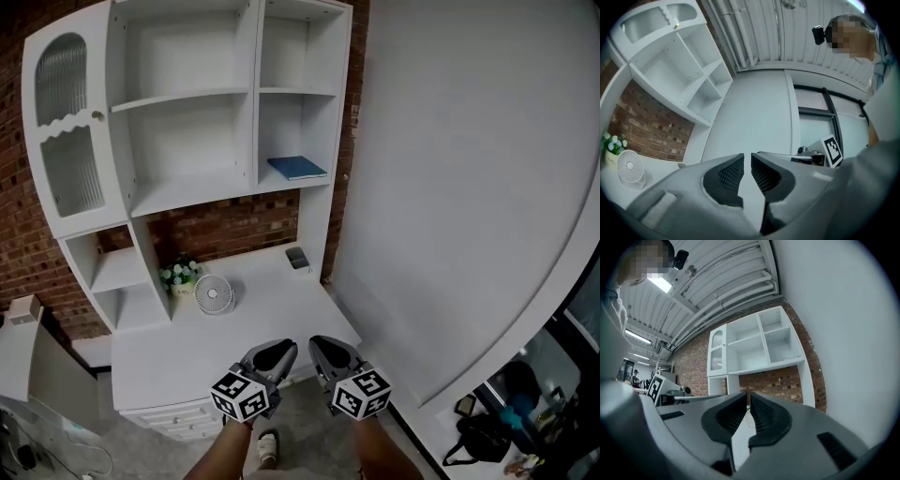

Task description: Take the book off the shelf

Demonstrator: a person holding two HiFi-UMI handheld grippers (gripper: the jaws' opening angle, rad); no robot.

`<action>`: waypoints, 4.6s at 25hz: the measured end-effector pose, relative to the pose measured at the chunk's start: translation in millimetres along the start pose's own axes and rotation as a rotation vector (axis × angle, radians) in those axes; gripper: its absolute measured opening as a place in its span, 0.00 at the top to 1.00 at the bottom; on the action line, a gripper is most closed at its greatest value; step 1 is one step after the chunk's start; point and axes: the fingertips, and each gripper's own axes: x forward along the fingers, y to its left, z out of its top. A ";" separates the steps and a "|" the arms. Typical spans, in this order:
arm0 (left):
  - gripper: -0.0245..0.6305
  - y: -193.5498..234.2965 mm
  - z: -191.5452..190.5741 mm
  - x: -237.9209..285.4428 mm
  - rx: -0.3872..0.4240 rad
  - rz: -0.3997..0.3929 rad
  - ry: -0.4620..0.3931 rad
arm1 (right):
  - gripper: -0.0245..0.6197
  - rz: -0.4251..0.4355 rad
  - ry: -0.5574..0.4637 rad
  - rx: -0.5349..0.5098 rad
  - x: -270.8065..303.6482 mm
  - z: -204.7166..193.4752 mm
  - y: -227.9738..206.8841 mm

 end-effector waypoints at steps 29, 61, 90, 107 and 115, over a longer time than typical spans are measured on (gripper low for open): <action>0.88 207.8 53.6 112.1 0.003 -0.119 -0.008 | 0.92 -0.088 -0.019 0.012 213.7 17.5 -104.1; 0.88 251.5 53.3 177.6 0.000 -0.021 0.027 | 0.83 0.075 0.172 -0.378 263.7 42.9 -166.2; 0.88 291.2 149.1 268.6 0.209 0.004 0.036 | 0.81 0.170 0.165 -0.798 330.7 152.7 -228.6; 0.88 307.0 153.3 291.6 0.200 0.037 0.050 | 0.80 0.184 0.325 -1.223 376.5 168.6 -269.5; 0.88 311.0 150.5 296.1 0.191 0.034 0.057 | 0.80 0.216 0.406 -1.350 391.5 160.9 -276.2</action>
